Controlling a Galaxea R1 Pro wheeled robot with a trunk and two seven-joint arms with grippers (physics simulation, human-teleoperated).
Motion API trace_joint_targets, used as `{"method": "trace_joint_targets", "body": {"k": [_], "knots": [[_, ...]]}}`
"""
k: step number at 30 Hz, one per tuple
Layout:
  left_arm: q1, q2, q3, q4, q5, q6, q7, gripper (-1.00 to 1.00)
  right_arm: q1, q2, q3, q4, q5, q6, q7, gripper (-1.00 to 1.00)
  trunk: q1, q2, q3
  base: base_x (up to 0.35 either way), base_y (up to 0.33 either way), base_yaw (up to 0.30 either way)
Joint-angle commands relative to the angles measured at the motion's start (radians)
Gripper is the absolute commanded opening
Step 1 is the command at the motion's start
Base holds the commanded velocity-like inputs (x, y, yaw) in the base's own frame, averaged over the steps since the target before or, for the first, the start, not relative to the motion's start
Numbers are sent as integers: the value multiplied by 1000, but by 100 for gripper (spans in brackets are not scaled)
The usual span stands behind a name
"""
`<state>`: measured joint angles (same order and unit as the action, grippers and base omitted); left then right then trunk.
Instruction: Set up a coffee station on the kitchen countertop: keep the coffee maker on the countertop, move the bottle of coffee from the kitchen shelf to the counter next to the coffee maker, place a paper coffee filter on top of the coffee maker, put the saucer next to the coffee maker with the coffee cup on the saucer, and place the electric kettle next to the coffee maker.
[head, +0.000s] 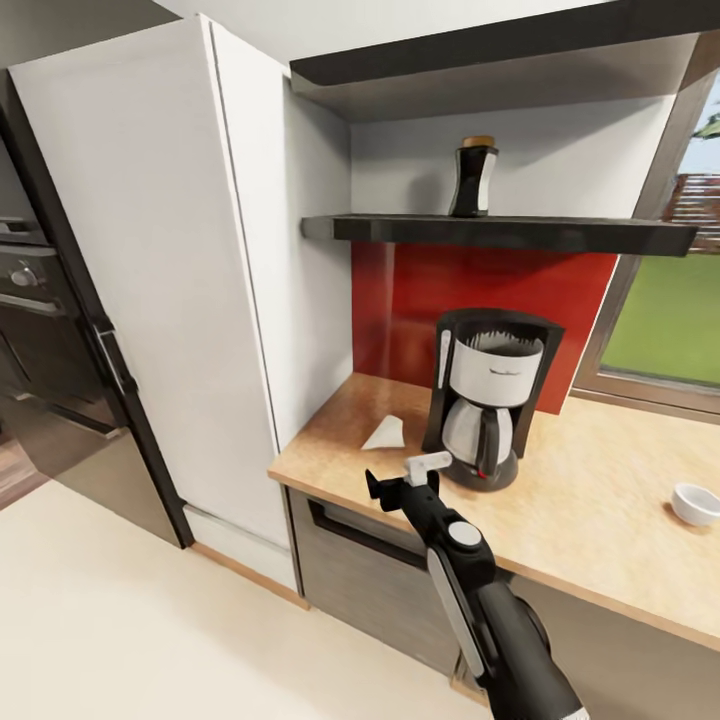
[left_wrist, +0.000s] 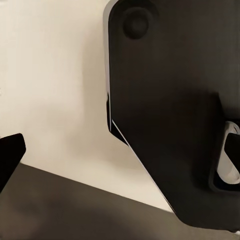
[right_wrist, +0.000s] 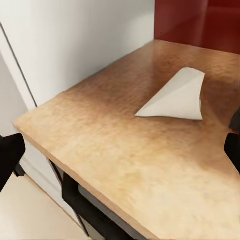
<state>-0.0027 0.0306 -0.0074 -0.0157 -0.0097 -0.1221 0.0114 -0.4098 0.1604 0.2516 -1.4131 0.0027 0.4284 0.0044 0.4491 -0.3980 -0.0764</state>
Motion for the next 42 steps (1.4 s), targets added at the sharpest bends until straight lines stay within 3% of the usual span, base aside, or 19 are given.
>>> {"method": "trace_joint_targets", "body": {"k": [1,9,11,23,42], "knots": [[0,0,-1,0,-1,-3,1,100,-3,0,0,1,1,9,-1,100,1,-2,-2,90,0,0],[0,2,-2,0,-1,-2,1,100,-6,0,-5,6,4,15,-8,100,1,-2,-2,57,0,0],[4,14,-3,6,-1,-3,2,100,-6,6,0,18,4,13,-19,100,1,-2,-2,267,0,0],[6,27,-3,5,-1,-3,2,100,-6,5,-5,-6,3,18,-10,100,1,-2,-2,297,0,0],[6,28,-3,5,-1,-2,2,100,-6,5,-9,129,2,13,-11,100,1,-2,-2,78,0,0]]}}
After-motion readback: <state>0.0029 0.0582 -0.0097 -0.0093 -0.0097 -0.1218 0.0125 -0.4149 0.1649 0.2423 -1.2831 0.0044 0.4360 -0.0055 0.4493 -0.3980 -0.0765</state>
